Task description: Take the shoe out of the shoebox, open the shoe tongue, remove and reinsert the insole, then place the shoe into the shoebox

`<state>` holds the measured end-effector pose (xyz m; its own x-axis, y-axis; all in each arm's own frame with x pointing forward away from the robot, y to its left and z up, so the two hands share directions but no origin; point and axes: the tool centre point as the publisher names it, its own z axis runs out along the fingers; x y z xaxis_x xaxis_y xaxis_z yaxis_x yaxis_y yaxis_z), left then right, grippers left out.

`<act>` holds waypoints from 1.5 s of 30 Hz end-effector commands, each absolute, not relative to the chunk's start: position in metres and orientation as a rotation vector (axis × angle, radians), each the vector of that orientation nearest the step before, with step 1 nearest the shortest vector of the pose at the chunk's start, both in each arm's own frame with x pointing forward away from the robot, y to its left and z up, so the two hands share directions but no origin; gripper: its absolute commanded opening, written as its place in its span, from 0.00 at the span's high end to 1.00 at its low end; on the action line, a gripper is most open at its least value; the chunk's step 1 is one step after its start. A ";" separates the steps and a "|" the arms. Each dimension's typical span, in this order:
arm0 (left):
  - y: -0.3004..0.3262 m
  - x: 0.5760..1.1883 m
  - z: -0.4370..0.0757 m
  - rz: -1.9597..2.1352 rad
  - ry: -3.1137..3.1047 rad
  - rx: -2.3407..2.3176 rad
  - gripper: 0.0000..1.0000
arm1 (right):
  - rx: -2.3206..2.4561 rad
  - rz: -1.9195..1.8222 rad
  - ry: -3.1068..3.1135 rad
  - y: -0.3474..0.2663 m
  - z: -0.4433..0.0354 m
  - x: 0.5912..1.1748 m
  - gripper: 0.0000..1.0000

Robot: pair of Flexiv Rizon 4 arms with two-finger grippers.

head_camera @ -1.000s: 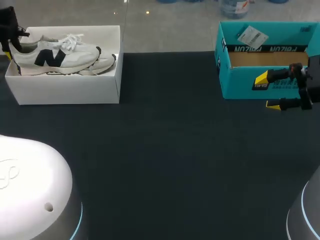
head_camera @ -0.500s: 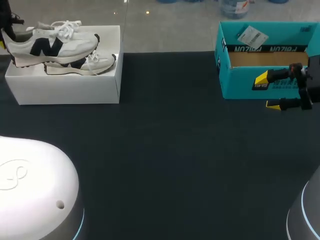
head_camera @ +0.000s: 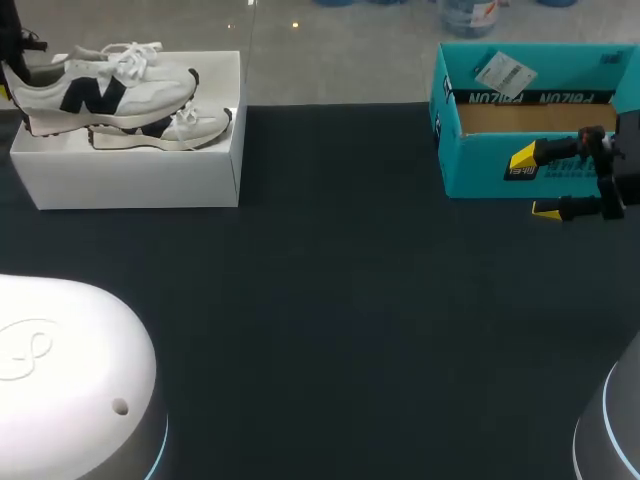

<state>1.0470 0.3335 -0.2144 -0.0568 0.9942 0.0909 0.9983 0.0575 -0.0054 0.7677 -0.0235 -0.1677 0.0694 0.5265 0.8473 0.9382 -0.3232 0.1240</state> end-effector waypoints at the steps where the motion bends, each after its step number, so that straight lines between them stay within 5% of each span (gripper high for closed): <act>1: 0.327 1.009 -0.201 -0.121 -2.279 -2.102 1.00 | -1.897 -1.171 -1.451 -0.022 -0.168 0.768 0.00; 18: 0.264 0.895 -0.174 -0.349 -2.214 -2.246 1.00 | -1.897 -1.171 -1.451 -0.022 -0.168 0.768 0.00; 45: 0.195 0.827 -0.213 -0.322 -2.065 -2.307 1.00 | -1.897 -1.171 -1.451 -0.022 -0.168 0.768 0.00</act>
